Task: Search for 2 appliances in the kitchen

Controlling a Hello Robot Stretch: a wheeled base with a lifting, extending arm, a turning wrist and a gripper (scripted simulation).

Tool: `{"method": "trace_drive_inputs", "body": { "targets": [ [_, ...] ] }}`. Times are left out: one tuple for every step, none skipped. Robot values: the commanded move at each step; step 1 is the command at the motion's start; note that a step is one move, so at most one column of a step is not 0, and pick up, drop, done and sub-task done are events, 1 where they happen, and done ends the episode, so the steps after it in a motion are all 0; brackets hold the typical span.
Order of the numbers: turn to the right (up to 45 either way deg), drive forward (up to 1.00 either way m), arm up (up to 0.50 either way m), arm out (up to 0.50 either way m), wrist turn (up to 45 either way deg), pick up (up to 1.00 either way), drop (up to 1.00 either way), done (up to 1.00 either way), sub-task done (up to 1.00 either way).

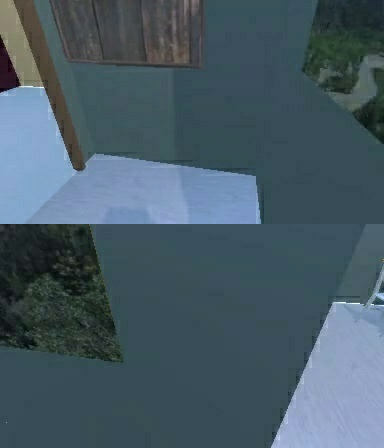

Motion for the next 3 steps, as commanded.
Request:
{"method": "trace_drive_inputs", "body": {
  "targets": [
    [-15.0,0.00,0.00,0.00,0.0,0.00,0.00,0.00,0.00],
    [0.0,0.30,0.00,0.00,0.0,0.00,0.00,0.00,0.00],
    [-42.0,0.00,0.00,0.00,0.0,0.00,0.00,0.00,0.00]
  ]
}}
